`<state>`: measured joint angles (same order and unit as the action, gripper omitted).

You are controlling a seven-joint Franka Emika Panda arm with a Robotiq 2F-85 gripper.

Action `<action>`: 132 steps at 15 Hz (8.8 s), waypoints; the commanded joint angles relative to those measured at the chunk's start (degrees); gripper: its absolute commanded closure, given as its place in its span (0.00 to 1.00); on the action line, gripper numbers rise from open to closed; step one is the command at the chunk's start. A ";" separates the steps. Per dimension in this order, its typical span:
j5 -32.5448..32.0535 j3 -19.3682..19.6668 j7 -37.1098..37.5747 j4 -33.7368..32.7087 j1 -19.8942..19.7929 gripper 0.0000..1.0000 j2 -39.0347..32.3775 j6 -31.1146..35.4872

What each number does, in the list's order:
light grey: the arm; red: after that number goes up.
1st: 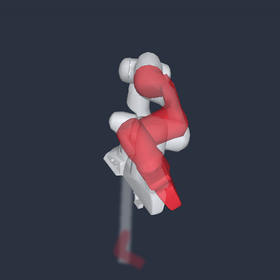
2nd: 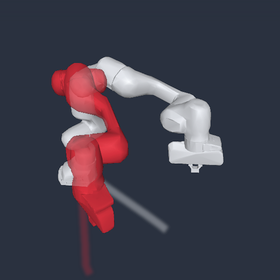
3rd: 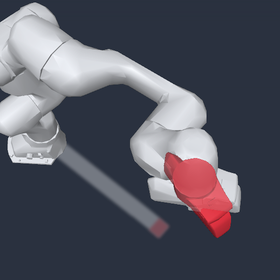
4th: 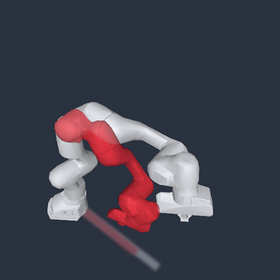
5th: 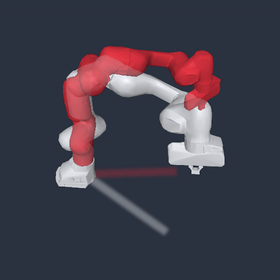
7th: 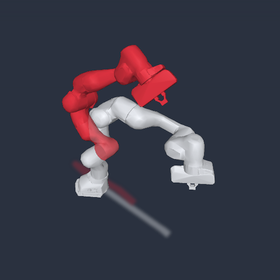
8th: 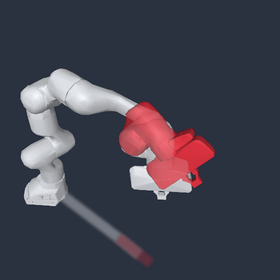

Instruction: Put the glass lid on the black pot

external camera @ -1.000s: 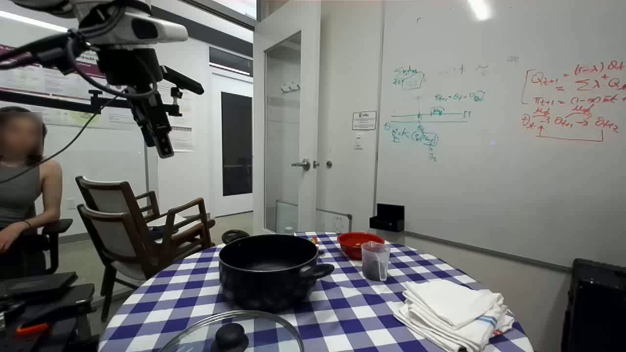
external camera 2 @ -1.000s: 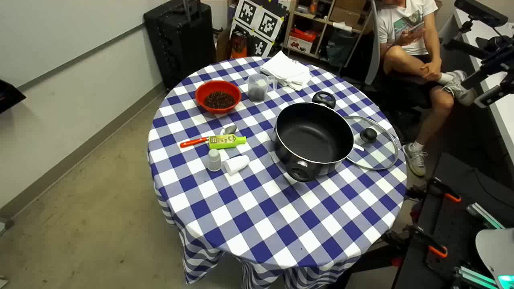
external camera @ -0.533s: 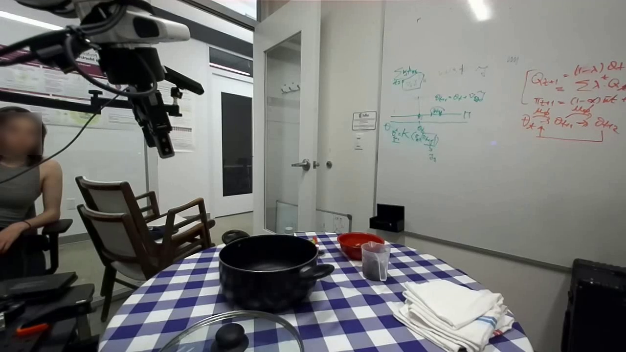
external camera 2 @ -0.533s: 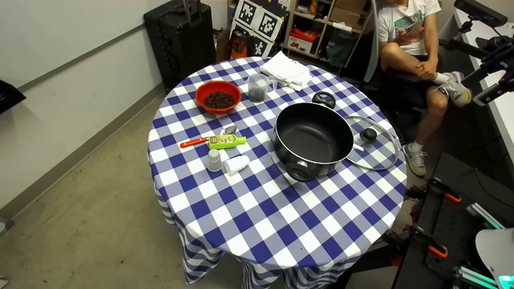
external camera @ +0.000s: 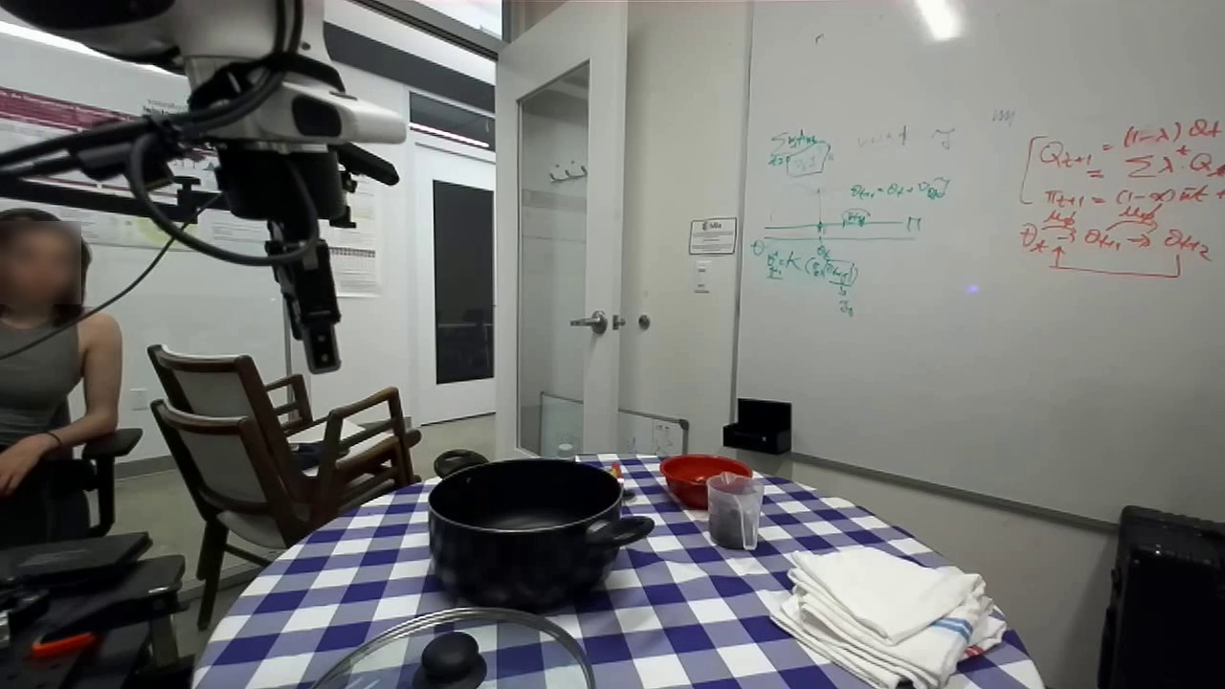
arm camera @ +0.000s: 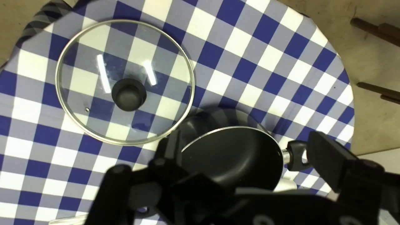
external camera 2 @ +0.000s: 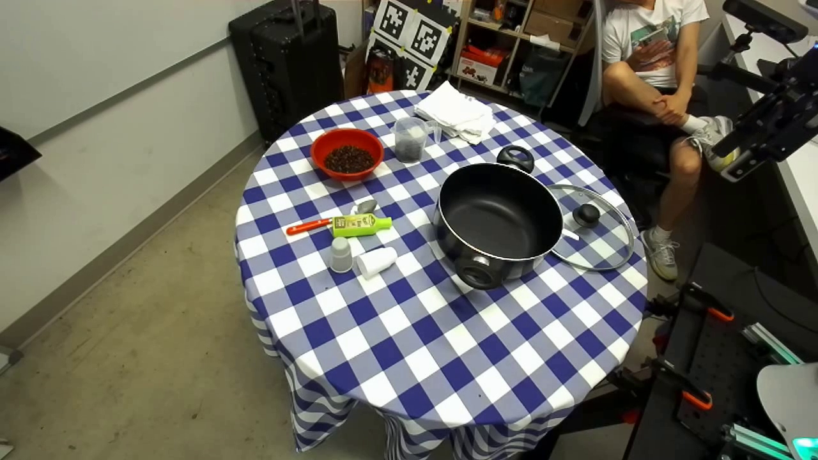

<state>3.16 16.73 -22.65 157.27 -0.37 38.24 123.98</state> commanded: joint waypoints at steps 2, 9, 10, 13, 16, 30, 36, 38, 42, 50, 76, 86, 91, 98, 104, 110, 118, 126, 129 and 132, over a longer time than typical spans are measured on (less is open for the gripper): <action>-2.78 -2.56 0.93 -5.27 -1.25 0.00 -14.59 1.65; -7.89 -7.26 5.64 -10.71 -3.07 0.00 -32.48 12.06; -9.23 -7.68 7.33 -11.35 -3.62 0.00 -34.33 13.02; -13.52 -8.18 12.91 -12.37 -4.99 0.00 -39.26 17.56; -14.98 -8.02 15.94 -13.34 -5.47 0.00 -42.83 19.59; -1.18 -11.05 11.62 -12.70 -9.10 0.00 -52.65 32.72; 2.20 -12.74 9.33 -13.09 -11.26 0.24 -54.28 32.60; 2.46 -12.96 9.07 -13.47 -11.73 0.19 -54.74 32.56; 2.19 -12.89 8.93 -14.43 -12.43 0.02 -55.28 32.15; 2.23 -13.30 7.98 -17.81 -13.71 0.00 -58.36 32.15; -1.09 -11.97 -18.55 -21.36 -18.64 0.74 -41.69 19.56; 4.92 -16.20 -35.42 -35.46 -5.19 0.74 -42.71 11.21; 15.06 -19.73 -51.53 -39.08 -4.04 0.74 -47.58 10.15; 21.14 -23.27 -64.51 -37.08 -3.97 0.74 -47.50 8.14; 24.91 -23.16 -58.39 -34.11 -2.70 0.74 -48.45 15.82; 15.91 -22.10 -44.13 -31.51 -1.26 0.74 -50.00 26.01; 4.95 -22.85 -32.79 -29.55 -1.01 0.74 -49.33 24.09; 3.39 -23.27 -30.91 -29.41 -0.95 0.74 -49.58 23.49; 3.06 -23.23 -30.43 -29.33 -0.96 0.74 -49.67 23.16; 3.07 -23.31 -30.51 -29.34 -0.99 0.74 -49.90 22.95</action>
<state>7.96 -6.63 -55.07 127.81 -1.76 -12.86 148.00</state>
